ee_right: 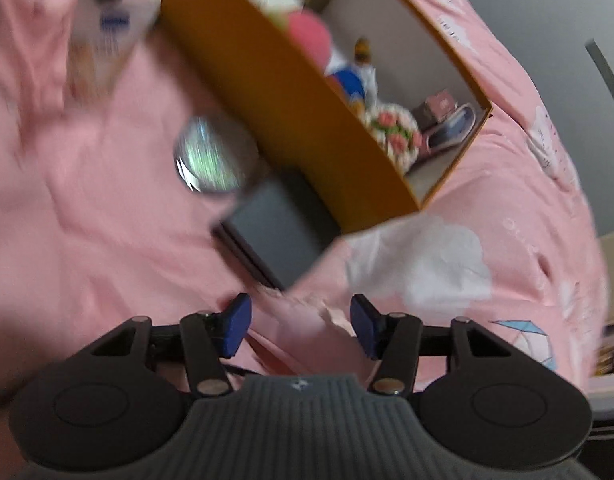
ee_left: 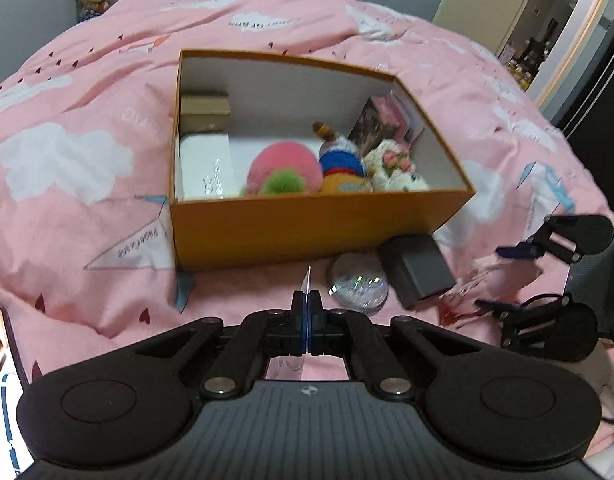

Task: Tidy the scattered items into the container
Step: 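Reach the left tool toward the pink bag beside the box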

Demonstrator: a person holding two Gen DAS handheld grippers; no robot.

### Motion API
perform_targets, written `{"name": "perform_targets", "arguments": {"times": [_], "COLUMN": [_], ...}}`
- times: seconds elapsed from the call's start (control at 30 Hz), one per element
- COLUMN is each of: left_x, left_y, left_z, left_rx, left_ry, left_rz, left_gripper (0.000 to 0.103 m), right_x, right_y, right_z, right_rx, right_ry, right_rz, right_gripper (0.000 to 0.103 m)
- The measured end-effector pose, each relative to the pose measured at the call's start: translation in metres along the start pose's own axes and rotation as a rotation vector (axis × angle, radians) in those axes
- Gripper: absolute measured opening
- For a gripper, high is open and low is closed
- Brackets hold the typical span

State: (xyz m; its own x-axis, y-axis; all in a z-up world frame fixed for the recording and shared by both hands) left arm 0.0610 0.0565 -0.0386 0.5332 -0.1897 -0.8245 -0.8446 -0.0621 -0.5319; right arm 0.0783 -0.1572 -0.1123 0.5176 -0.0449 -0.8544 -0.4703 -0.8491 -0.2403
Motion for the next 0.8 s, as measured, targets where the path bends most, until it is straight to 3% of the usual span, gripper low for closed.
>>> {"name": "perform_targets", "arguments": {"times": [0.07,0.17,0.4,0.5,0.63,0.8], "left_x": [0.005,0.013,0.01,0.005,-0.004,-0.007], "left_y": [0.006,0.012,0.016,0.015,0.01,-0.002], "left_z": [0.001,0.002,0.007,0.01,0.008,0.008], "left_rx": [0.0,-0.01,-0.026,-0.039,-0.045,-0.076], "left_ry": [-0.007,-0.02,-0.038,-0.04,-0.031,-0.033], "left_rz": [0.026,0.056,0.033,0.019,-0.029,-0.073], "left_gripper": [0.001,0.005,0.005,0.004,0.004,0.003], "right_x": [0.008,0.01,-0.017,-0.038,-0.07,-0.082], "right_y": [0.008,0.012,0.011,0.002,-0.013,-0.046], "right_z": [0.001,-0.003,-0.017,-0.02,-0.029,-0.029], "right_rx": [-0.014,0.039,0.125,0.167,0.246,0.334], "right_ry": [-0.005,-0.05,-0.033,-0.054,-0.128,-0.235], "right_rz": [0.027,0.035,-0.014,-0.071,-0.182,-0.314], "right_gripper": [0.058,0.046,0.036,0.029,0.028,0.028]}}
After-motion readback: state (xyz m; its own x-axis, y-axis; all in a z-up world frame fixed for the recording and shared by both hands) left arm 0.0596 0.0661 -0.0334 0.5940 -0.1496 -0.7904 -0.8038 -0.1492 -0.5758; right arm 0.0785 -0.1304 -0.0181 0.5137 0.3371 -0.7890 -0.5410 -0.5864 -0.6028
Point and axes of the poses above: each gripper's, at about its wrist camera, not at the fingertips, and x roughly the way its jaws point, z to its left, y to its underside, the point moved 4 cm from there along x, roughly the way its jaws point
